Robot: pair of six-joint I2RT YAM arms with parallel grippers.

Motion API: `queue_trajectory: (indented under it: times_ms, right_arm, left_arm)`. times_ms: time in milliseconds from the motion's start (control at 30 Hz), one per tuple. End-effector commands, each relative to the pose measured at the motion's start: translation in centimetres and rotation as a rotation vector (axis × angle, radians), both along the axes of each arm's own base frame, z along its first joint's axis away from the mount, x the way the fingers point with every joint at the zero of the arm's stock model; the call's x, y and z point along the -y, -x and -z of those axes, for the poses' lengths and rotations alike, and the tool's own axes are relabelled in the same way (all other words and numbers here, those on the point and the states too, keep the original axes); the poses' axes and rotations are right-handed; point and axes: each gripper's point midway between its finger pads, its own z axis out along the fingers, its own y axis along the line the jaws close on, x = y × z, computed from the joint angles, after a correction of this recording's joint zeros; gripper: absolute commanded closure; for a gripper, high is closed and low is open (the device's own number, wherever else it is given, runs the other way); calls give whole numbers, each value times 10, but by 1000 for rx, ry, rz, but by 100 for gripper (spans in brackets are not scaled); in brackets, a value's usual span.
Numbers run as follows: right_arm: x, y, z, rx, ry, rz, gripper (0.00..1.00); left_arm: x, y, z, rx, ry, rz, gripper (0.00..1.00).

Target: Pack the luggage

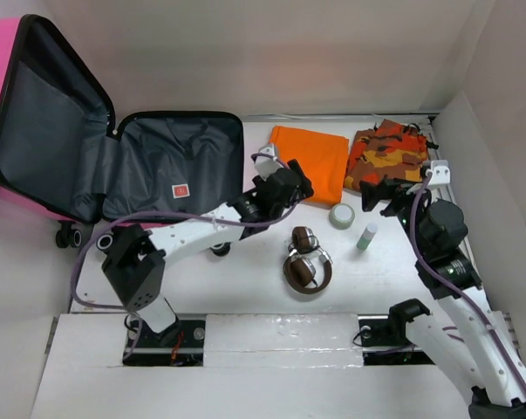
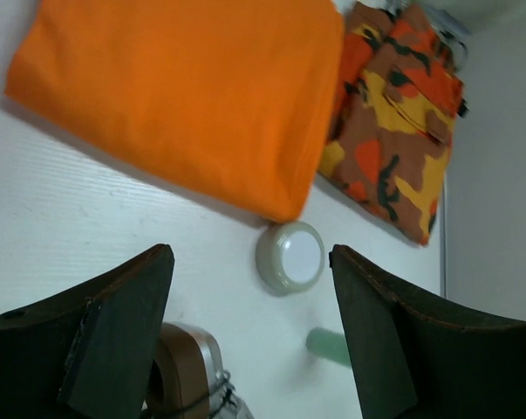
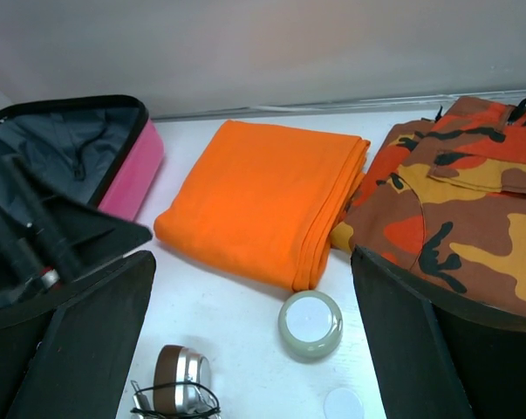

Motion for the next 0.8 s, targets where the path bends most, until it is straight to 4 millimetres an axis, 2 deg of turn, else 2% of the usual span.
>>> queue_trajectory:
  times_ms: [0,33,67,233,333,433,567,600,667,700,733,767]
  right_arm:
    - [-4,0,-8,30,1,-21,0]
    - [-6,-1,-5,21,4,-30,0]
    - [-6,-1,-5,21,4,-30,0]
    - [-10,0,-5,21,4,-48,0]
    - [-14,1,-5,21,4,-68,0]
    - [-18,2,-8,30,2,-91,0]
    - [-19,3,-8,31,2,-100,0]
    - [-21,4,-8,31,2,-111,0]
    - [-20,6,-10,40,-1,-111,0]
    - [-20,6,-10,40,-1,-111,0]
    - [-20,6,-10,40,-1,-111,0]
    - [-22,6,-10,40,0,-120,0]
  left_arm:
    - [-18,-27,18,-149,99,-138,30]
    - [-21,-35,33,-196,102,-147,30]
    - [-20,-40,38,-213,109,-153,30]
    - [-10,-48,57,-266,143,-200,29]
    - [-2,-51,80,-318,174,-235,30]
    - [8,-58,87,-344,209,-256,32]
    - [16,-69,108,-382,196,-306,33]
    - [13,-77,119,-390,168,-331,33]
    - [18,-79,132,-425,166,-348,33]
    - [24,-81,132,-433,169,-340,33]
    - [22,-80,148,-459,132,-350,33]
    - [23,-80,151,-466,133,-358,33]
